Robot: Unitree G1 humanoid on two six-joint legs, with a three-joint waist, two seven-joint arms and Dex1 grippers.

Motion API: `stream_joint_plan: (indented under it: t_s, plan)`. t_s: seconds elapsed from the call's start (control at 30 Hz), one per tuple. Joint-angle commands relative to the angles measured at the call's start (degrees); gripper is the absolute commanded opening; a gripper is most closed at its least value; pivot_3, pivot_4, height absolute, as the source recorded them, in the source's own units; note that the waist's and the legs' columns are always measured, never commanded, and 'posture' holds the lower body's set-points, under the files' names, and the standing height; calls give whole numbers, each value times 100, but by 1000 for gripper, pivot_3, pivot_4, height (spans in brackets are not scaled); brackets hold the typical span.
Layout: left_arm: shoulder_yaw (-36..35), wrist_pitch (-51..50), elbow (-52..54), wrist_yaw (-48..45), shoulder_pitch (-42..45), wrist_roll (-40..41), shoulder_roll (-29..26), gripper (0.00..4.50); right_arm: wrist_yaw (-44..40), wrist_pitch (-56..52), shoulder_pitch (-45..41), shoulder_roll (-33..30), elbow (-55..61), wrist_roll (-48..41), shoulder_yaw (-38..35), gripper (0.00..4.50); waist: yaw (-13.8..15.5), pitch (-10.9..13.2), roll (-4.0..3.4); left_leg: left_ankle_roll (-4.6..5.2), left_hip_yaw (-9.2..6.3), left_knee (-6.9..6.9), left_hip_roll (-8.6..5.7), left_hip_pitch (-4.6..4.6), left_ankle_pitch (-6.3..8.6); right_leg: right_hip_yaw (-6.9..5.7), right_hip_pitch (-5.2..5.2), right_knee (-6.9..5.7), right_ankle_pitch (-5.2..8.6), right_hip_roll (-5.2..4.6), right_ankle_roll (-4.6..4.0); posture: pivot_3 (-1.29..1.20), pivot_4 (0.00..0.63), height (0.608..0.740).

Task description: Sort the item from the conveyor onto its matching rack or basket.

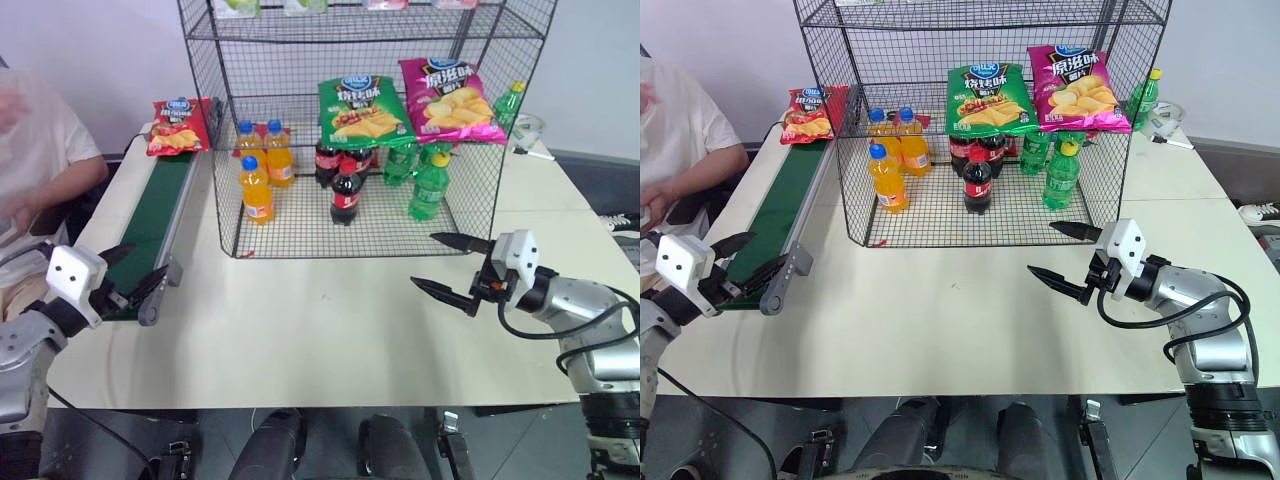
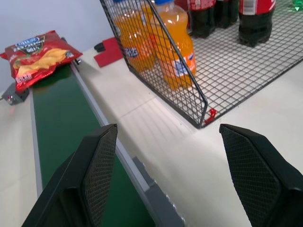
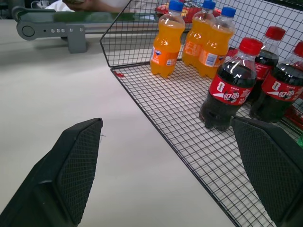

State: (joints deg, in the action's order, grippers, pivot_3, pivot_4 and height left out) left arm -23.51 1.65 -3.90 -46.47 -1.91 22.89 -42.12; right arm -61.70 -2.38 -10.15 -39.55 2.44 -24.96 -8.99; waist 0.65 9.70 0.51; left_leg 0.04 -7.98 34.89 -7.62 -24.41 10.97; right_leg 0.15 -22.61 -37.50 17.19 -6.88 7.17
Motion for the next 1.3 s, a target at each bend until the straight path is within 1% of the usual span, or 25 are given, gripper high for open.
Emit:
stream_joint_plan:
  t_s: [0.03,0.1,0.2,0.43,0.53,0.67,0.73,0.87,0.9,0.97,1.1,1.17,1.3]
  plan:
    - [-188,84,270,42,-106,42,38,3589,9,64,-115,64,175,-61,14,4500,0,0,0,0,0,0,0,0,0,0,0,0,0,0,0,0,150,740]
    - [-245,97,434,15,-260,153,120,3589,-48,-42,-133,93,272,-158,94,4500,-7,0,0,0,0,-1,0,0,0,0,0,3,0,0,0,0,150,740]
    - [-274,70,539,82,-457,71,143,3589,-137,-263,-150,157,459,-414,184,4500,-8,1,0,0,0,-5,1,0,0,0,0,8,-1,0,-1,0,150,740]
    - [-479,478,646,443,-817,-252,263,3589,-455,-897,-70,248,929,-880,551,4500,1,1,-1,-1,0,-9,10,-1,0,0,1,19,-3,6,-7,0,150,740]
    - [-600,626,786,535,-1041,-275,354,3589,-607,-1071,-97,266,961,-953,714,4500,-1,2,-2,0,1,-9,10,-1,1,0,4,29,-4,5,-9,0,150,740]
    - [-650,896,892,606,-1283,-450,400,3589,-720,-986,-112,302,866,-843,816,4500,3,2,-1,-1,2,-12,11,-2,1,0,2,29,-4,5,-9,0,150,740]
    - [-715,1229,904,631,-1507,-692,391,3589,-697,-913,-197,356,754,-731,873,4500,2,2,0,-1,2,-13,12,-3,2,0,2,30,-4,6,-10,0,150,740]
    - [-809,2529,606,746,-2035,-1556,343,3589,-688,-873,-276,437,631,-659,905,4500,-9,3,1,-1,8,-15,14,-2,2,0,2,35,-5,5,-12,0,150,740]
    - [-823,2758,547,769,-2153,-1661,353,3589,-693,-868,-284,444,613,-647,907,4500,-3,2,1,-1,10,-18,14,-3,2,1,1,39,-5,4,-12,0,150,740]
    - [-895,3056,504,850,-2302,-1681,418,3589,-703,-861,-309,461,581,-631,905,4500,4,3,1,-1,10,-23,15,-4,2,1,0,44,-5,4,-12,0,150,740]
    - [-1027,3587,241,1241,-2549,-2229,431,3589,-738,-868,-381,480,492,-591,906,4500,16,3,2,-1,10,-25,15,-4,2,-1,1,44,-5,4,-12,0,150,740]
    - [-1043,3847,51,1344,-2691,-2355,444,3589,-745,-857,-411,503,456,-568,912,4500,6,3,3,0,10,-25,15,-3,2,-1,2,43,-6,4,-13,0,150,740]
    - [-1251,4423,-358,1883,-2744,-3077,287,3589,-761,-856,-446,519,414,-557,922,4500,2,3,4,-1,12,-30,17,-4,3,0,-4,43,-6,5,-13,0,150,740]
